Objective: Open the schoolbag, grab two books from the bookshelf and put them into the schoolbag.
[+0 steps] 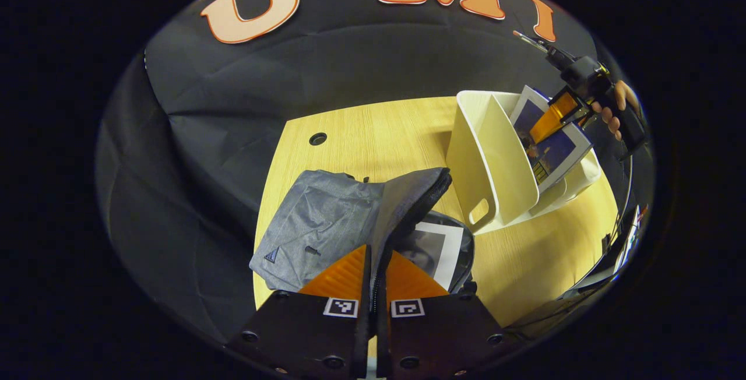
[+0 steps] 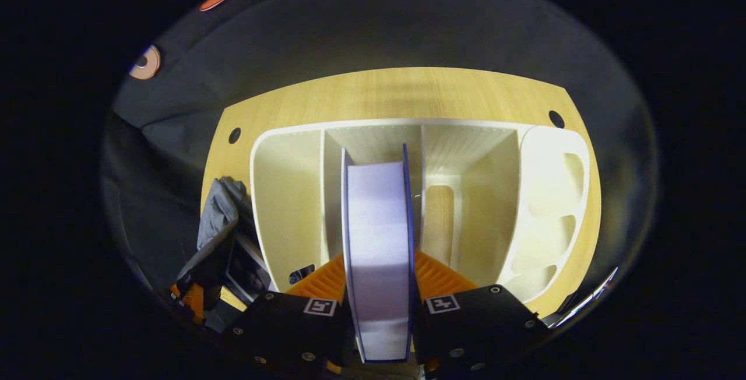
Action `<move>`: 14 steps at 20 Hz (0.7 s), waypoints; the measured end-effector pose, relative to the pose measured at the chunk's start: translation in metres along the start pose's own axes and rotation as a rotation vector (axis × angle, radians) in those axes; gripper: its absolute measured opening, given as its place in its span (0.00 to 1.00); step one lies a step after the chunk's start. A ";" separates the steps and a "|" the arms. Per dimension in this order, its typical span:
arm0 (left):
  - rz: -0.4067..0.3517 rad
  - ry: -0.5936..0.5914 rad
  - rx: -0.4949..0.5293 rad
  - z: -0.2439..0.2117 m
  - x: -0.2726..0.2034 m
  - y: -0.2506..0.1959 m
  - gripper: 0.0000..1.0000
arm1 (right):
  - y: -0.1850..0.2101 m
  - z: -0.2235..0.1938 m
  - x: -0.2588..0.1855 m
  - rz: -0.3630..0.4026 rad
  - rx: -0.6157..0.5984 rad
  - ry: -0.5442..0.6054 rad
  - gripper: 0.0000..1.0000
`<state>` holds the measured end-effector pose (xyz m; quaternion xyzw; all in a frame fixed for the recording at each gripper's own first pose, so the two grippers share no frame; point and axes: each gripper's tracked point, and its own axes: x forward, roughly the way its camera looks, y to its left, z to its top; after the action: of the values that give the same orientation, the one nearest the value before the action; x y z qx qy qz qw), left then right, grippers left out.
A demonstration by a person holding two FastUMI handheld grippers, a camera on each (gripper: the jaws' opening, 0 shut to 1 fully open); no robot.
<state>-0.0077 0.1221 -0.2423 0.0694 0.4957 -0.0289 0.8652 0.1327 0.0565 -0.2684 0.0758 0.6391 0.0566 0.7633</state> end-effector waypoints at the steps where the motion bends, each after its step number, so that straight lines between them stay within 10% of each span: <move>1: 0.001 -0.004 -0.003 -0.001 0.000 0.001 0.07 | -0.002 -0.002 -0.004 0.002 0.014 0.001 0.41; 14: -0.075 -0.045 0.096 -0.008 -0.003 0.008 0.06 | -0.006 -0.017 -0.100 0.080 0.202 -0.173 0.40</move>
<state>-0.0148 0.1308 -0.2431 0.0916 0.4764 -0.0869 0.8701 0.0987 0.0331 -0.1759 0.1825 0.5696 0.0156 0.8013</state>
